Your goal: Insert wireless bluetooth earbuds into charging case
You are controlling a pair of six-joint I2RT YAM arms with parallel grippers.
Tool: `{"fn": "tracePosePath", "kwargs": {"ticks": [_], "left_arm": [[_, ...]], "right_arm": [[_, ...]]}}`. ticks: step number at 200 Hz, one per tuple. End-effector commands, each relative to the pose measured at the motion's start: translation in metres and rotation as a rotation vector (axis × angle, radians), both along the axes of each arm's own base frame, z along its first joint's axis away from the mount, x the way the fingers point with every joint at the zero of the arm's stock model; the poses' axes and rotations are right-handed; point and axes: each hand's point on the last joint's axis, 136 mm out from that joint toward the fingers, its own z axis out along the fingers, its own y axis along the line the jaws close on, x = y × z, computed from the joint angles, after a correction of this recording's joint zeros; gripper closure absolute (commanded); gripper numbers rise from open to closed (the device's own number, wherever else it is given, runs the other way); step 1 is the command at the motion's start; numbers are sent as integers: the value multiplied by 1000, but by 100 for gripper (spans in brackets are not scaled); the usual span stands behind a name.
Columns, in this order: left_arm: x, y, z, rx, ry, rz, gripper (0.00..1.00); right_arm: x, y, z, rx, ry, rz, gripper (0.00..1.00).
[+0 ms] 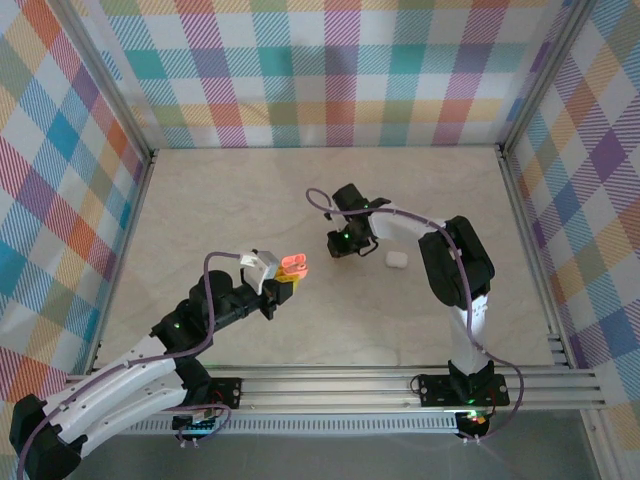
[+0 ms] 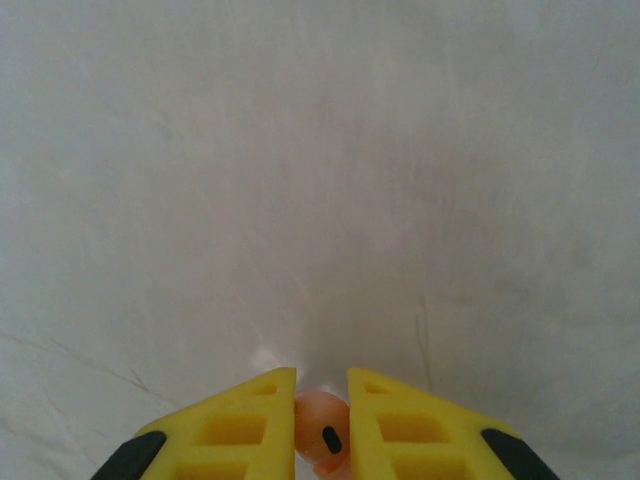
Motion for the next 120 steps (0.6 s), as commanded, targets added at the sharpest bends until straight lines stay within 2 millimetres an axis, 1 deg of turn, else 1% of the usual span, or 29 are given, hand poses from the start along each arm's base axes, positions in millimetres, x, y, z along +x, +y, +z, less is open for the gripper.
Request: {"fn": "tracePosePath", "kwargs": {"ticks": [1,27,39,59,91,120], "left_arm": [[0,-8,21,-65,-34,-15,100],[1,-9,18,-66,-17,-14,100],[1,-8,18,-67,-14,-10,100],[0,-4,18,-67,-16,4,100],[0,1,17,-74,-21,22,100],[0,1,16,-70,-16,20,100]], "right_arm": [[-12,0,-3,-3,13,61,79],[-15,-6,-10,-30,22,61,74],[-15,-8,-10,-42,21,63,69],[-17,-10,-9,-55,23,65,65],[-22,-14,-11,-68,37,67,65],[-27,-14,-15,-62,61,63,71]]}}
